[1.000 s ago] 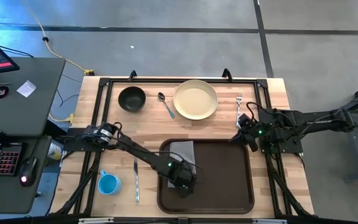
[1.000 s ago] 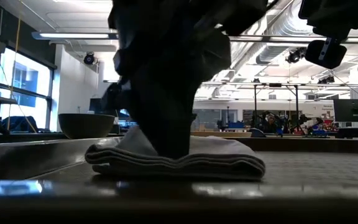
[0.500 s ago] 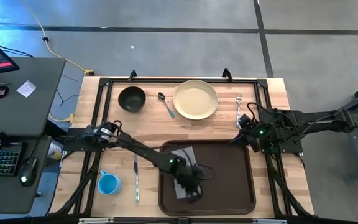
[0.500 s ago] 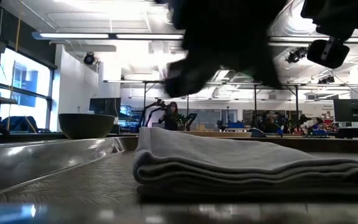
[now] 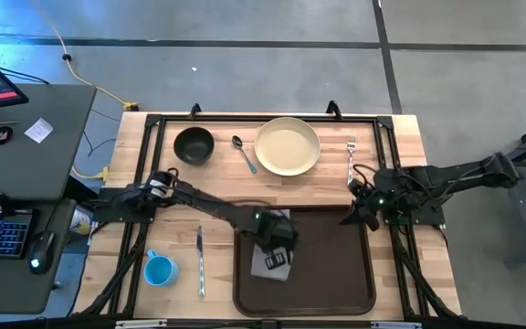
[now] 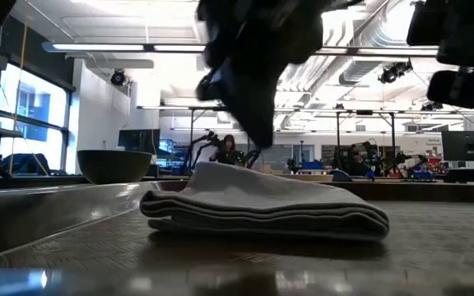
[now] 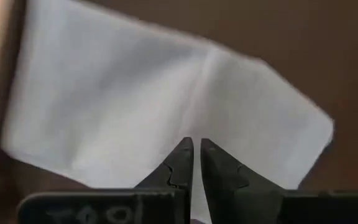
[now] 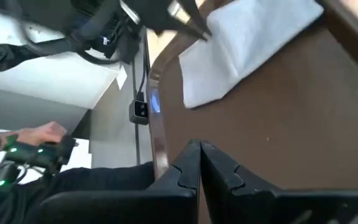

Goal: Set up tray
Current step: Put the gray table napkin on the brown tray

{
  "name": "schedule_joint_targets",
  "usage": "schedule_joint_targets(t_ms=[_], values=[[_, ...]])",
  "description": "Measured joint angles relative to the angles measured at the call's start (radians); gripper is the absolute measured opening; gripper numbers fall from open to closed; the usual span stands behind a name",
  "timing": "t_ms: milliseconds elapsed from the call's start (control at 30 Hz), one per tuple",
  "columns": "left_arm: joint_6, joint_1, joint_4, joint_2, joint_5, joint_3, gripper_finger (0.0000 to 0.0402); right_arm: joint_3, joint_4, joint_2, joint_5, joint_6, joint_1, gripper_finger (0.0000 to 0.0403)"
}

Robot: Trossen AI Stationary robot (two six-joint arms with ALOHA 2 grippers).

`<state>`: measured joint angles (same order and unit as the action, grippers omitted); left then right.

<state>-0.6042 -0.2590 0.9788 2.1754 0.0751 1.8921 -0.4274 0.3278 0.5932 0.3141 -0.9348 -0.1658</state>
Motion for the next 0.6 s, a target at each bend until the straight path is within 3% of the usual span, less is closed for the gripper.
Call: schedule_joint_targets(t_ms=[100,200,333,467,600], values=[[0.062,0.035,0.146,0.000,0.006,0.132,0.0067,0.002,-0.027,0.004,-0.100,-0.071,-0.069,0.0034],[0.105,0.053,0.327,-0.005,0.030,0.261,0.0067,0.002,-0.089,0.029,-0.300,-0.148,-0.135,0.0086],[0.140,0.049,0.549,-0.025,0.175,0.375,0.0067,0.002,-0.211,0.151,-0.574,-0.232,-0.182,0.0155],[0.112,0.038,0.559,-0.129,0.279,0.370,0.0067,0.002,-0.384,0.374,-0.570,-0.266,-0.160,0.0183],[0.102,0.006,0.527,-0.219,0.320,0.339,0.0067,0.002,-0.586,0.590,-0.514,-0.343,-0.094,0.0178]])
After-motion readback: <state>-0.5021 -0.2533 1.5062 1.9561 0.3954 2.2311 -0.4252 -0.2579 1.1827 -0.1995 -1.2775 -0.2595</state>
